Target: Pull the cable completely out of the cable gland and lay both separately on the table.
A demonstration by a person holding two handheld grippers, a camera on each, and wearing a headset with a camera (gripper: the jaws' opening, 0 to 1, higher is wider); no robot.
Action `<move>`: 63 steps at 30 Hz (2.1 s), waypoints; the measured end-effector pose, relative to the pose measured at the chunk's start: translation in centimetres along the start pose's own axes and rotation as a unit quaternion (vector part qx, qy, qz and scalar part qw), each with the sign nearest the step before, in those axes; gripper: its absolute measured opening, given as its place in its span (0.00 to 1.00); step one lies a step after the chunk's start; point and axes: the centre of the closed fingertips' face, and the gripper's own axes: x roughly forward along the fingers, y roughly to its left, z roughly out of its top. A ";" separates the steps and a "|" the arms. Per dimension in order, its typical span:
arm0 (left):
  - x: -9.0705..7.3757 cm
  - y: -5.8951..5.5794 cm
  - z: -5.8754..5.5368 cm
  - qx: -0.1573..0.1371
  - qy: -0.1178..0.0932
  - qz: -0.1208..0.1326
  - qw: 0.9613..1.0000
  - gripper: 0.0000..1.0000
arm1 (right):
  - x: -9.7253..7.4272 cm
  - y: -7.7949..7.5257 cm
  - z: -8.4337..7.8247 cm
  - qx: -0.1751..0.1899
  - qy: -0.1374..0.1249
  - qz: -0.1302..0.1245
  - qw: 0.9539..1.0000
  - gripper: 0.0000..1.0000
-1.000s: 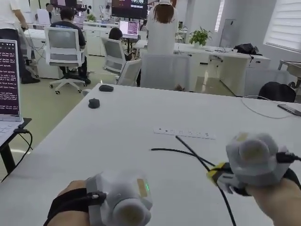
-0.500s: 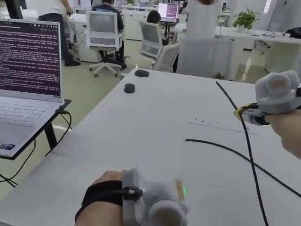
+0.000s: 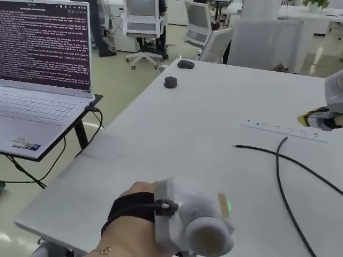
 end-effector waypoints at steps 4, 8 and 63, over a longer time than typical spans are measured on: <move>0.2 -0.5 0.6 -0.018 -0.012 -0.020 1.000 0.16 | -2.3 1.6 0.1 -0.023 -0.009 0.014 1.000 0.05; 0.4 -0.9 0.8 -0.040 -0.018 -0.040 0.998 0.16 | -4.7 4.1 -0.1 -0.046 -0.013 0.039 0.998 0.07; -5.1 3.4 -0.6 -0.132 -0.056 -0.107 0.984 0.32 | -23.7 19.4 -11.5 0.120 0.013 0.131 0.984 0.21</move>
